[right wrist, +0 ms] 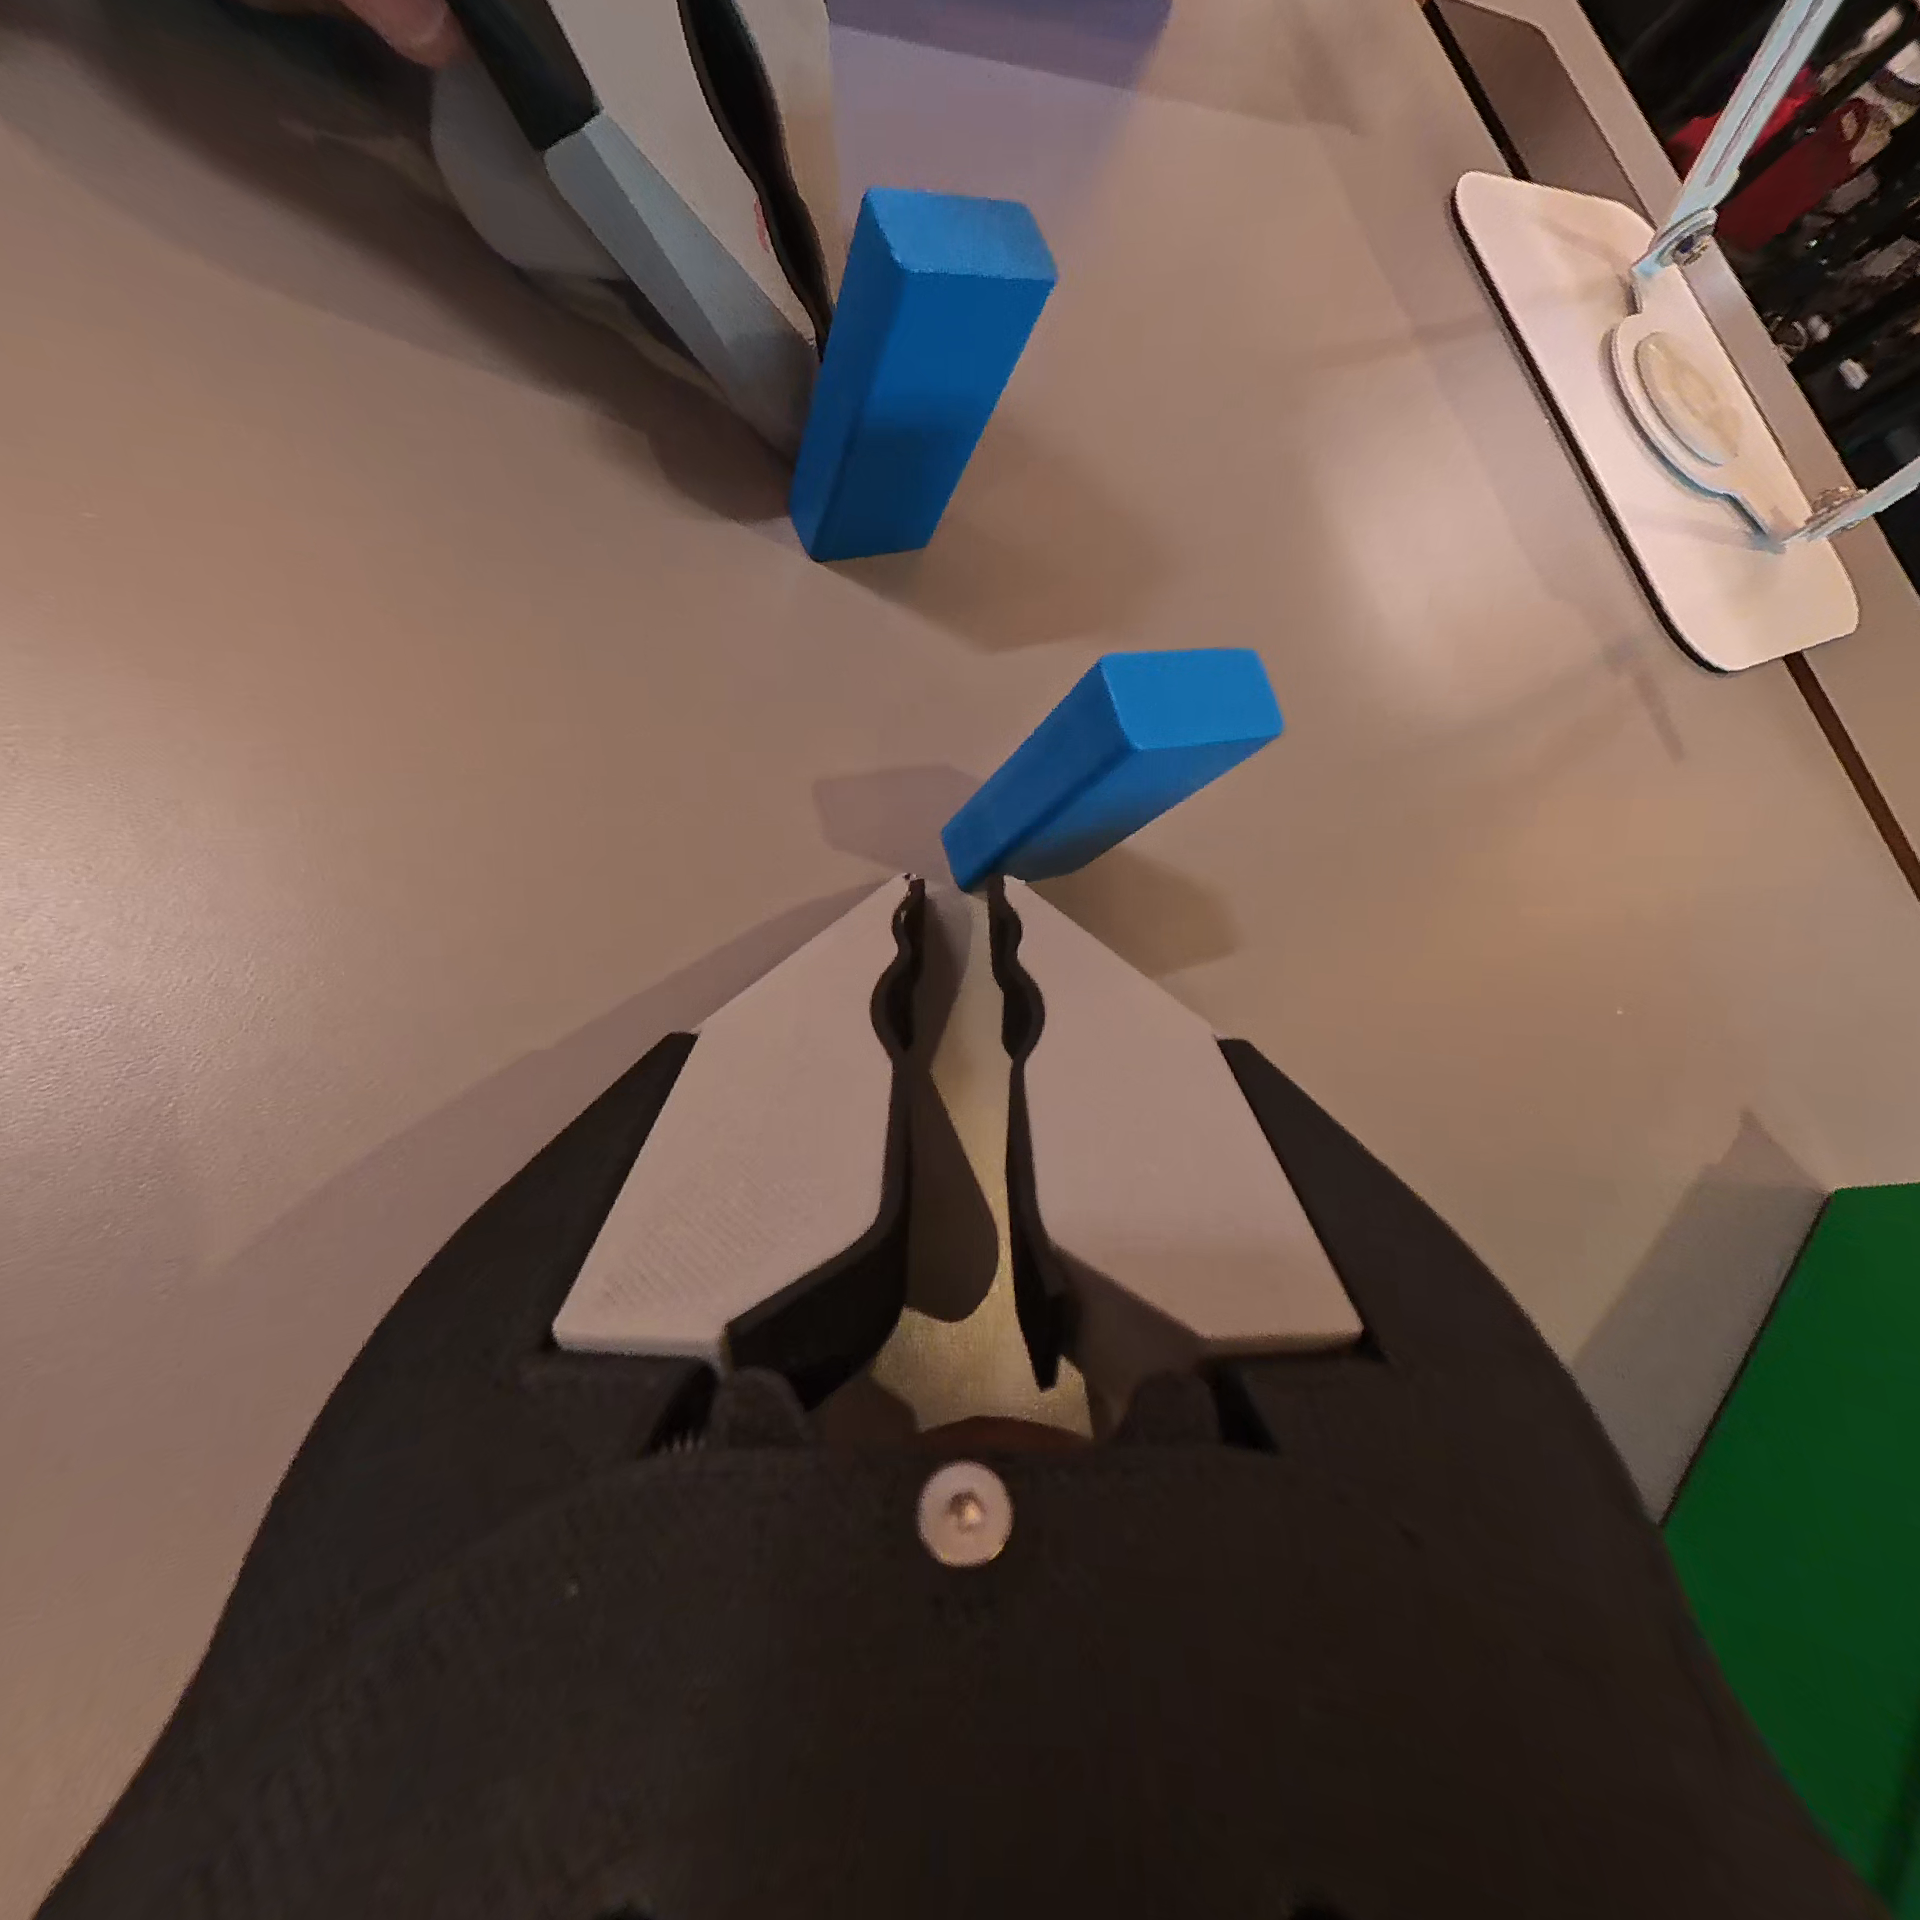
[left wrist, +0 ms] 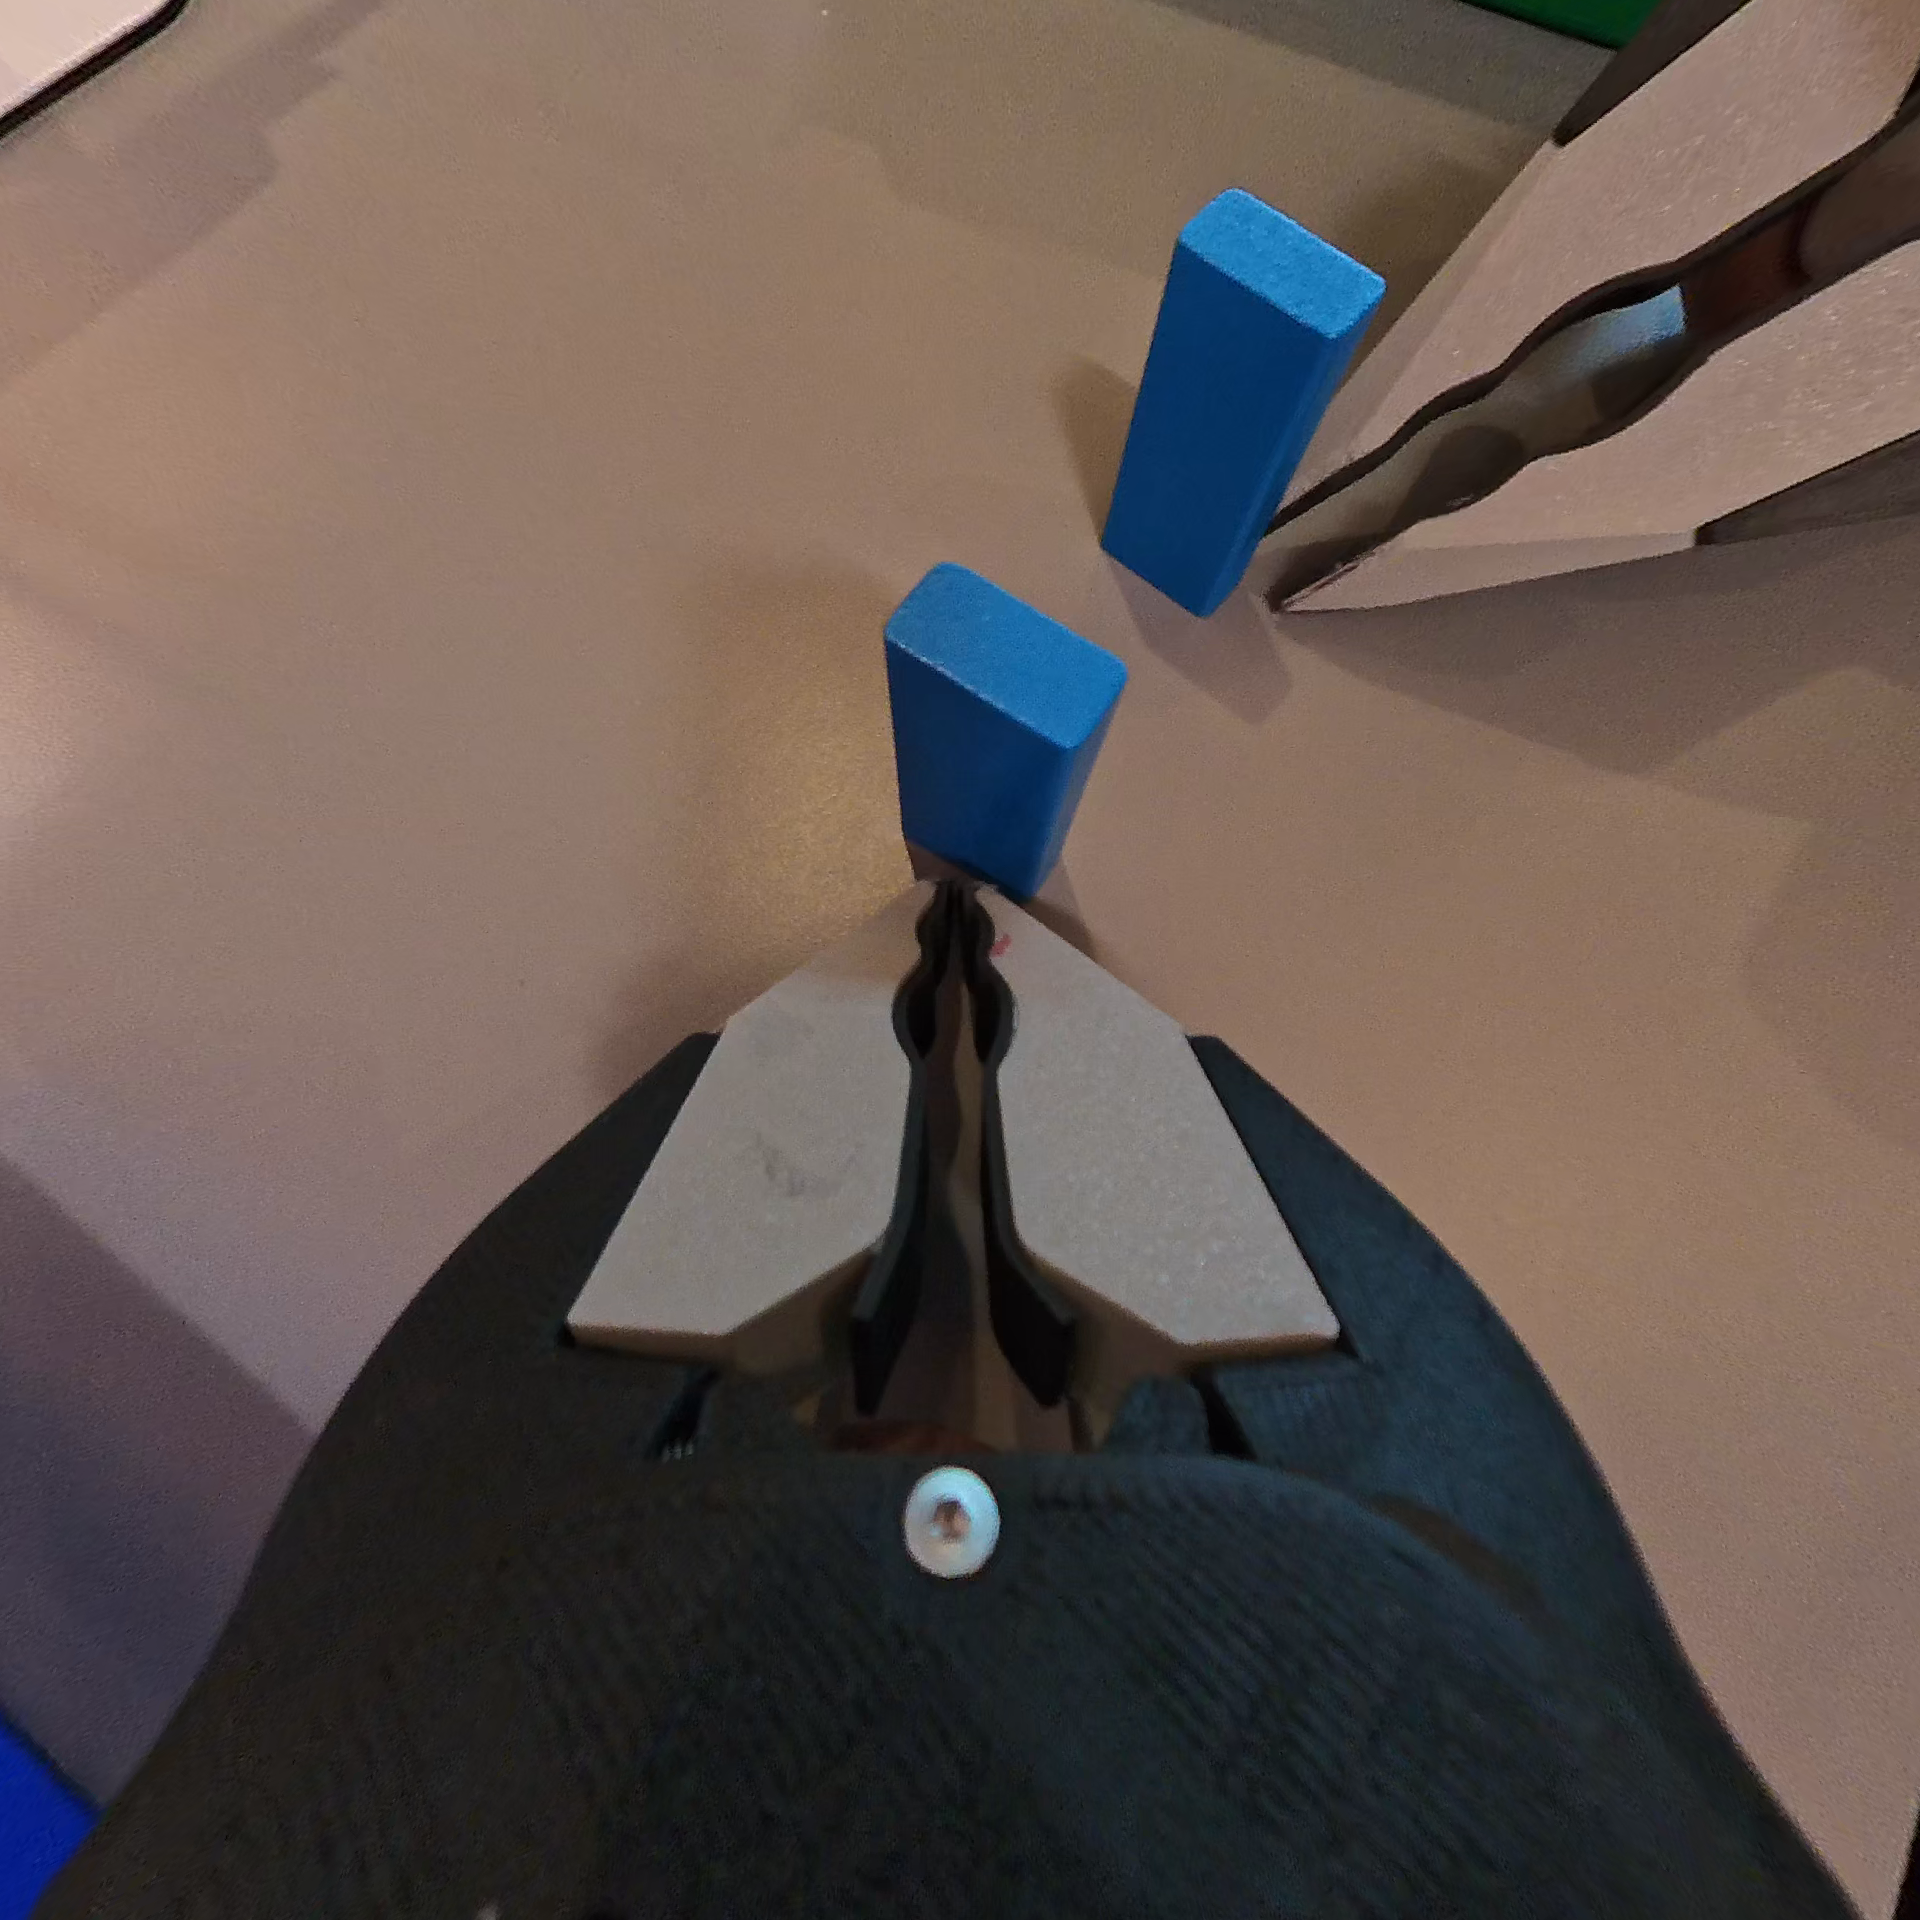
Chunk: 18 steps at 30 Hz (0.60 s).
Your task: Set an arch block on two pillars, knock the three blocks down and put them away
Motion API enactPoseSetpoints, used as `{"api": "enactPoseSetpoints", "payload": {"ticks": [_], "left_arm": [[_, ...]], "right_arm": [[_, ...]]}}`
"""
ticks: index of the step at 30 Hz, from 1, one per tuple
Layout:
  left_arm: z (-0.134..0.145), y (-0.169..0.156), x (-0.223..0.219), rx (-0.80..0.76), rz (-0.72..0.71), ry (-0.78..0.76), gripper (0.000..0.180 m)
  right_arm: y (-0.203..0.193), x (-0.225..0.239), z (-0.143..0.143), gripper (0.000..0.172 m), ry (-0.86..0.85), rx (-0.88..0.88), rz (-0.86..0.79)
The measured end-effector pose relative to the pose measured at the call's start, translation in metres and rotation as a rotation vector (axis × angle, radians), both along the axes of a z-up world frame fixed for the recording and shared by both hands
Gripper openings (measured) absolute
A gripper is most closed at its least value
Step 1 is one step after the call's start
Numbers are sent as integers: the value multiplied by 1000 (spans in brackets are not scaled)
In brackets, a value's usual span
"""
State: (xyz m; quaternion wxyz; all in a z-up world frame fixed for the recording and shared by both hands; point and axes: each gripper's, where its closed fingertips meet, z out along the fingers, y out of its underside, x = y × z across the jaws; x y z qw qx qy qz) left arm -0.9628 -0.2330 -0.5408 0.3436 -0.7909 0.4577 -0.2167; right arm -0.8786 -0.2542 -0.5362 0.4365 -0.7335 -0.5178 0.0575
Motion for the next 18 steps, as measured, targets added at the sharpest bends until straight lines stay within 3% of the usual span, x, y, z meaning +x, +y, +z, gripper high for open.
{"api": "enactPoseSetpoints", "payload": {"ticks": [10, 18], "left_arm": [[0, -2, 0, -5, -5, 0, 0], [0, 0, 0, -7, 4, -2, 0]], "right_arm": [[28, 34, 6, 10, 63, -23, -169], [41, 23, 3, 10, 49, -28, -148]]}}
